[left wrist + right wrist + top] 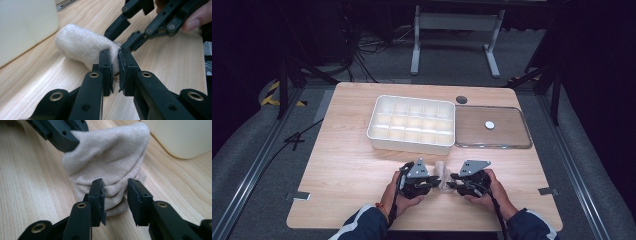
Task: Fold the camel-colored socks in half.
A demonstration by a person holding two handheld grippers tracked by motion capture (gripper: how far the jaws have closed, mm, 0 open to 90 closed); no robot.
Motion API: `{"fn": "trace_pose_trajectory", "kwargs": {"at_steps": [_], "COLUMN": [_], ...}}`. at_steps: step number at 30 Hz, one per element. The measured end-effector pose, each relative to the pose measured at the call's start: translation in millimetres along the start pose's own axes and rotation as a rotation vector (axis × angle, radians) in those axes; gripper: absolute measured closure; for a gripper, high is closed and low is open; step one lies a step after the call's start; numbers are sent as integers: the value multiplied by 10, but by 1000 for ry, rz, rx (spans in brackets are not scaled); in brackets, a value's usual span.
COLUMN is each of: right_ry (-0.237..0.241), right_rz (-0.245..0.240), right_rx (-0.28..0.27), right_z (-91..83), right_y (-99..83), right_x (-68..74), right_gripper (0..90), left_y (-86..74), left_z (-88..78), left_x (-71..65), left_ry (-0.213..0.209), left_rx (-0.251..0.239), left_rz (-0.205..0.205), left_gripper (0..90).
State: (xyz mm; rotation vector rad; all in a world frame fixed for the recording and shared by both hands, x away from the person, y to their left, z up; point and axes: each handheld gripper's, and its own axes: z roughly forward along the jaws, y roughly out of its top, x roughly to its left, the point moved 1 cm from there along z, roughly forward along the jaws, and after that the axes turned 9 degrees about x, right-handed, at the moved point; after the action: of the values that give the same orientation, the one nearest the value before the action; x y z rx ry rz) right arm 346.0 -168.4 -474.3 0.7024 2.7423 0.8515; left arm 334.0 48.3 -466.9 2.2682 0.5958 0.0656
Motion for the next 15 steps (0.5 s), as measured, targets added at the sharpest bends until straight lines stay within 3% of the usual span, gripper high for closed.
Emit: {"fn": "trace_pose_trajectory", "kwargs": {"at_steps": [6, 10, 15], "right_ry": [-5, -2, 23], "right_rz": [-6, 8, 32], "right_rx": [-2, 2, 3], "right_z": [24, 7, -16], "right_y": [14, 5, -26], "right_x": [20, -12, -67], "right_gripper": [655, 581, 627], "left_y": [55, 53, 58], "left_z": [90, 99, 124], "left_x": [-74, -83, -82], "left_ry": [10, 7, 0], "left_rx": [30, 34, 39], "left_rz": [57, 52, 63], "left_gripper": [813, 814, 815]}}
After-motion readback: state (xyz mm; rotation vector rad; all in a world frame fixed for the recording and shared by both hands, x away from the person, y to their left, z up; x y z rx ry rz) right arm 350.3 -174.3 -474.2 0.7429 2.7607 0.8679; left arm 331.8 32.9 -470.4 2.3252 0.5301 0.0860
